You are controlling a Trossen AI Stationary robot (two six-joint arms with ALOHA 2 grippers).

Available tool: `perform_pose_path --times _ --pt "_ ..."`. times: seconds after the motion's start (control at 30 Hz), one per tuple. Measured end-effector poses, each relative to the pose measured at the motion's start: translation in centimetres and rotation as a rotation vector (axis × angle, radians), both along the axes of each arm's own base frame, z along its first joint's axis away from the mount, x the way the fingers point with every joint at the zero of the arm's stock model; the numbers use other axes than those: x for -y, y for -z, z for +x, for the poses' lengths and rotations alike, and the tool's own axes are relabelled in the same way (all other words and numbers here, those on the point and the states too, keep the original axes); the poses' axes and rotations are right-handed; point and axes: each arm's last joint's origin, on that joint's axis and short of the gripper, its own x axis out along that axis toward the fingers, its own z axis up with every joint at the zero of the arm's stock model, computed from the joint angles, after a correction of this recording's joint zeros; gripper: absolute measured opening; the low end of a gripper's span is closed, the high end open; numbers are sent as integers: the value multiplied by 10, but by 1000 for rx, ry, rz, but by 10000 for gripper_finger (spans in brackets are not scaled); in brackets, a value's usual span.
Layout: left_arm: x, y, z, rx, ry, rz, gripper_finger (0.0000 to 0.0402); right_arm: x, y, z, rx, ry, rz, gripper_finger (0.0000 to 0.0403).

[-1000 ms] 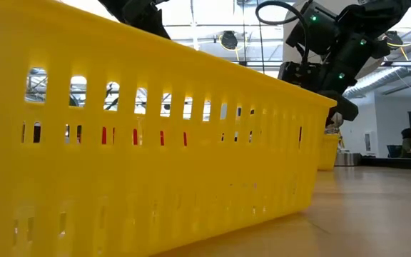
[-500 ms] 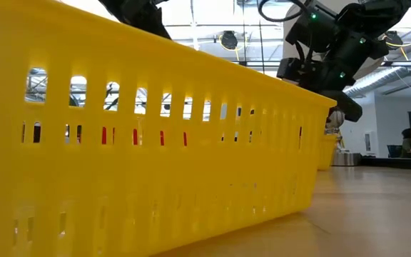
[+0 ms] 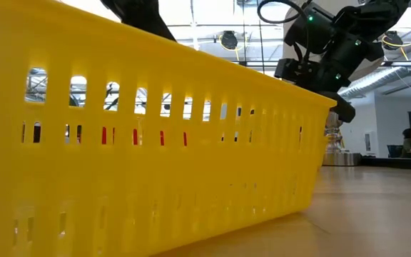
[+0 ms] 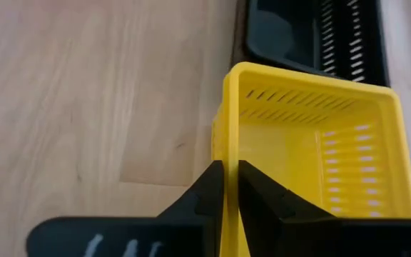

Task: Stack baskets by color
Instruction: Stack the middle yellow bin on top of the top yellow bin

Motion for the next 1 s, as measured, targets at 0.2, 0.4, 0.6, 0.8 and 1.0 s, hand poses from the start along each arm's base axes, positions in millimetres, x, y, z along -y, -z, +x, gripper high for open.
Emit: perform_pose_path --times 0.2,0.4,0.6,0.8,1.0 --pt "5 0 0 0 16 -1 186 4 0 0 12 43 19 29" --pt "6 0 0 0 20 -1 186 4 0 0 18 76 48 29" --pt "6 0 0 0 20 0 186 4 0 -1 17 102 69 29" --pt "6 0 0 0 20 0 186 4 0 -1 19 106 73 29" --pt "6 0 0 0 20 0 186 4 0 -1 23 120 84 39"
